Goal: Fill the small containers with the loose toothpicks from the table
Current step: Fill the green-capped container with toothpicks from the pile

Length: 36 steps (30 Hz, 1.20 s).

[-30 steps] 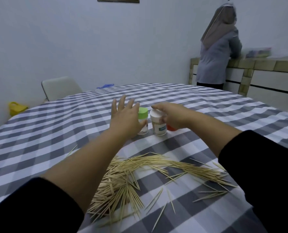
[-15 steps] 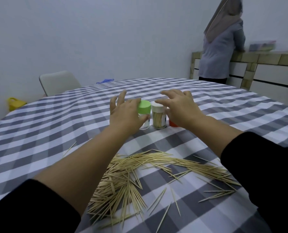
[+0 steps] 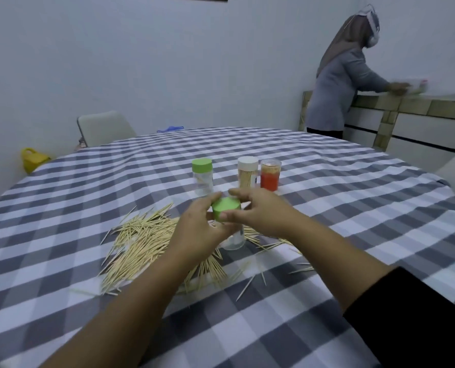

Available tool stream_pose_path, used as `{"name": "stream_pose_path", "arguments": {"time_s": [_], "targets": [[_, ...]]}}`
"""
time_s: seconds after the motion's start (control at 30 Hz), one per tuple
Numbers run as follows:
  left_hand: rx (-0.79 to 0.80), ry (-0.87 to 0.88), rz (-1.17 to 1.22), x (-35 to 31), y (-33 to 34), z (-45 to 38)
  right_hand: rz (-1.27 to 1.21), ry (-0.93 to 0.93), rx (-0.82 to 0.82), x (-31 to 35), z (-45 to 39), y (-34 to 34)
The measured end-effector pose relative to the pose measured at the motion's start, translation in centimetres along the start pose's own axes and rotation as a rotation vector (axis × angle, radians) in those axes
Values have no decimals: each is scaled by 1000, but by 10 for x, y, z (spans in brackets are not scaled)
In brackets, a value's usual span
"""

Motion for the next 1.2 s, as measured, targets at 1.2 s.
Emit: {"name": "stream_pose_path", "arguments": {"time_s": [1.2], "targets": [[54,-176,145,35,29,7,622,146,229,27,-7,3]]}}
Point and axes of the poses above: each hand's wrist, its own z-axis away from the middle knuckle, its own y-axis out of the palm, x = y × z, the point moved 4 cm from there along -z, towards the middle knuckle, and after that the axes turned 4 degrees about x, right-handed, at the moved point
